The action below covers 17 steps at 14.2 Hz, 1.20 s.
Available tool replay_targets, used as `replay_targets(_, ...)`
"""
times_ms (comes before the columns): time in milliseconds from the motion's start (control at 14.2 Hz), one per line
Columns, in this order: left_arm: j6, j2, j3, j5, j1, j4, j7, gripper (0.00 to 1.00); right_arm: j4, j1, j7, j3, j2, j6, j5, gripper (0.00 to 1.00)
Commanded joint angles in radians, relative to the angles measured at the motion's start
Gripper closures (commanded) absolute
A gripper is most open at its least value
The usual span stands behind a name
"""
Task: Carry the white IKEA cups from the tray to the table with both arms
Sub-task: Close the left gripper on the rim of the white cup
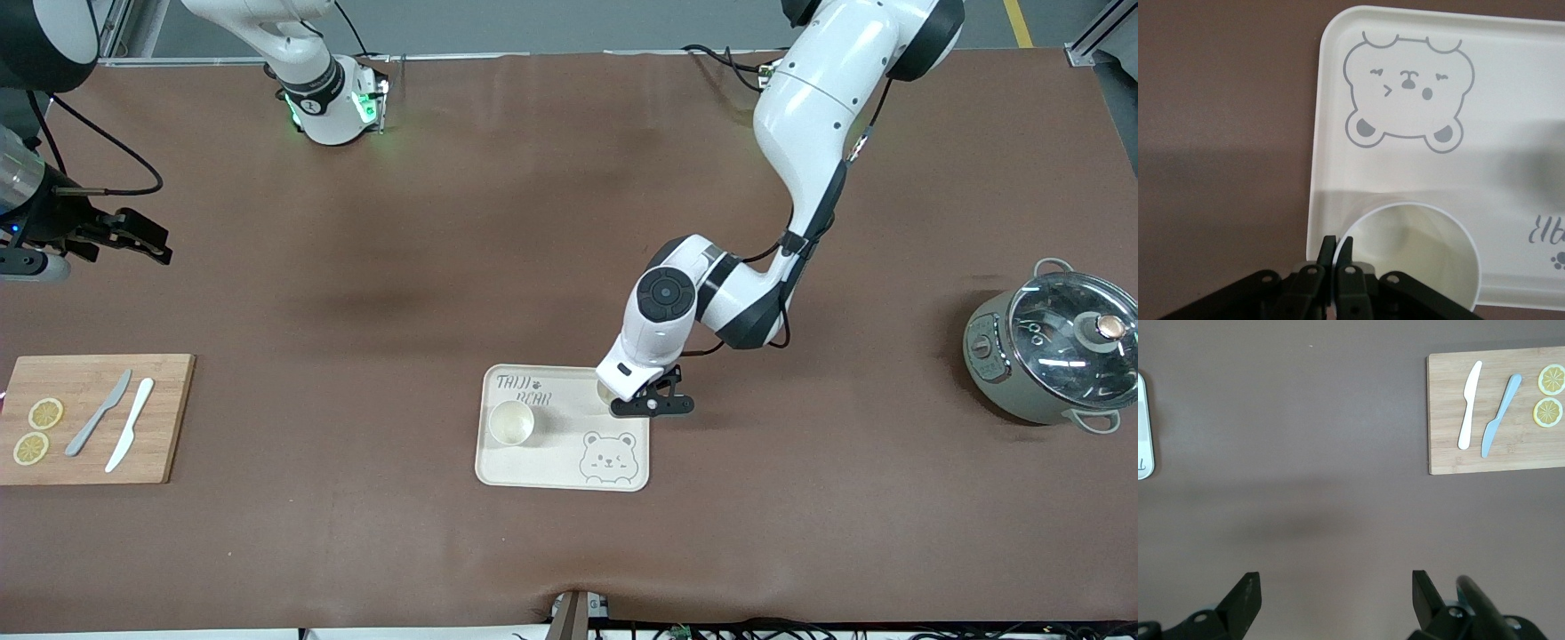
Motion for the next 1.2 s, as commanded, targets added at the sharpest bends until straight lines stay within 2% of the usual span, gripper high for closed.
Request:
replay_targets(0, 0.009, -0.014, 0.003, 0.033, -0.003, -0.02, -0.026, 1.0, -0.022, -0.007, -0.007, 0.007, -0.019, 0.011, -0.02, 0.0)
replay_targets(211, 0.009, -0.015, 0.003, 0.031, -0.003, -0.019, -0.032, 1.0, -0.022, -0.007, -0.007, 0.007, -0.019, 0.011, -0.02, 0.0)
replay_targets(423, -0.005, -0.057, -0.007, 0.03, 0.0, -0.022, -0.046, 1.0, -0.022, -0.007, -0.007, 0.007, -0.019, 0.009, -0.02, 0.0)
replay_targets(705, -0.081, -0.155, -0.01, 0.024, 0.003, -0.051, -0.042, 1.0, -0.022, -0.007, -0.007, 0.007, -0.019, 0.011, -0.02, 0.0)
replay_targets(987, -0.123, -0.299, -0.03, 0.011, 0.04, -0.167, 0.01, 1.0, -0.022, -0.005, -0.007, 0.007, -0.019, 0.011, -0.02, 0.0)
replay_targets(1128, -0.195, -0.363, -0.055, -0.024, 0.077, -0.186, 0.076, 1.0, -0.024, -0.005, -0.007, 0.009, -0.021, 0.029, -0.017, 0.0)
